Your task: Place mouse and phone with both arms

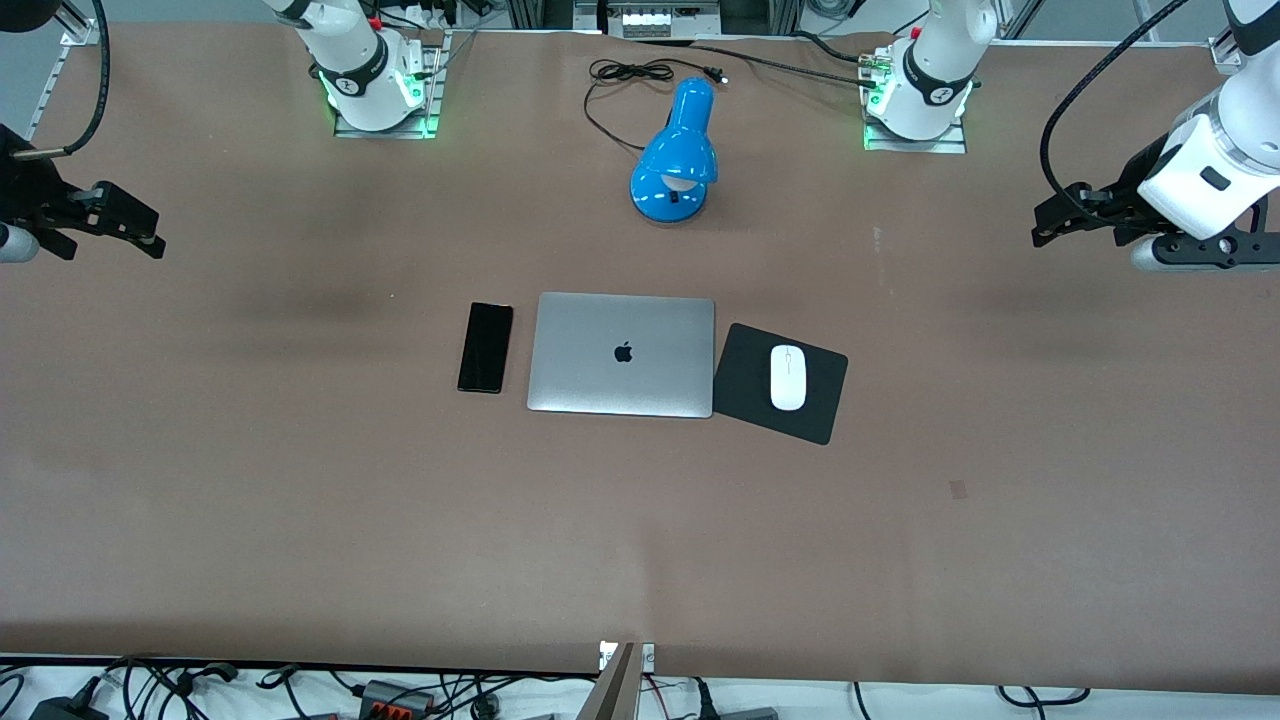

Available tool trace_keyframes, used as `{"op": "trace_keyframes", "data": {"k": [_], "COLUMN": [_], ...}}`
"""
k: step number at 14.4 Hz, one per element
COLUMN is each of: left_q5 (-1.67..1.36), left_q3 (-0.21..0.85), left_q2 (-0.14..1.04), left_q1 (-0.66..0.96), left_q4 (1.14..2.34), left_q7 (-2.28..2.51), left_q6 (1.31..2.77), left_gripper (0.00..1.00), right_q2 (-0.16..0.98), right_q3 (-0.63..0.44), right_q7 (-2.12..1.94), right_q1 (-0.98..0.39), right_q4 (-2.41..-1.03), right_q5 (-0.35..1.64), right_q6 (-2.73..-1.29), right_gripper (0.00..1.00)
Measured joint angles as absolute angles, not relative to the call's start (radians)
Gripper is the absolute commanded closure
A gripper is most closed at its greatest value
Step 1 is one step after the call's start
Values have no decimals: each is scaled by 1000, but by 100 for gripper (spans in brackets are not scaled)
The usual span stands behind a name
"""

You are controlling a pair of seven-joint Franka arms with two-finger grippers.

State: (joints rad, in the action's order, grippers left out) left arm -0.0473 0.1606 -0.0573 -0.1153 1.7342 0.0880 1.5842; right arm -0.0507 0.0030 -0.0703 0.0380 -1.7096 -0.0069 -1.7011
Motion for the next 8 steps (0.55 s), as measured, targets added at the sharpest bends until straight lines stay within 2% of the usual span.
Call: {"op": "trace_keyframes", "data": {"k": [8], "left_q5": [-47], "left_q3": [160], "left_q2": [-49], "left_q1": [-117], "left_q4": [1723], "left_q7": [82], "left_q6": [1575], "left_gripper": [0], "right_q2": [-51], "right_q3": [3], "right_q7": [-70], "right_q1": [38], "right_q4": [-1703], "right_q5": [-4], "right_q6": [-1680], "right_gripper": [0]}}
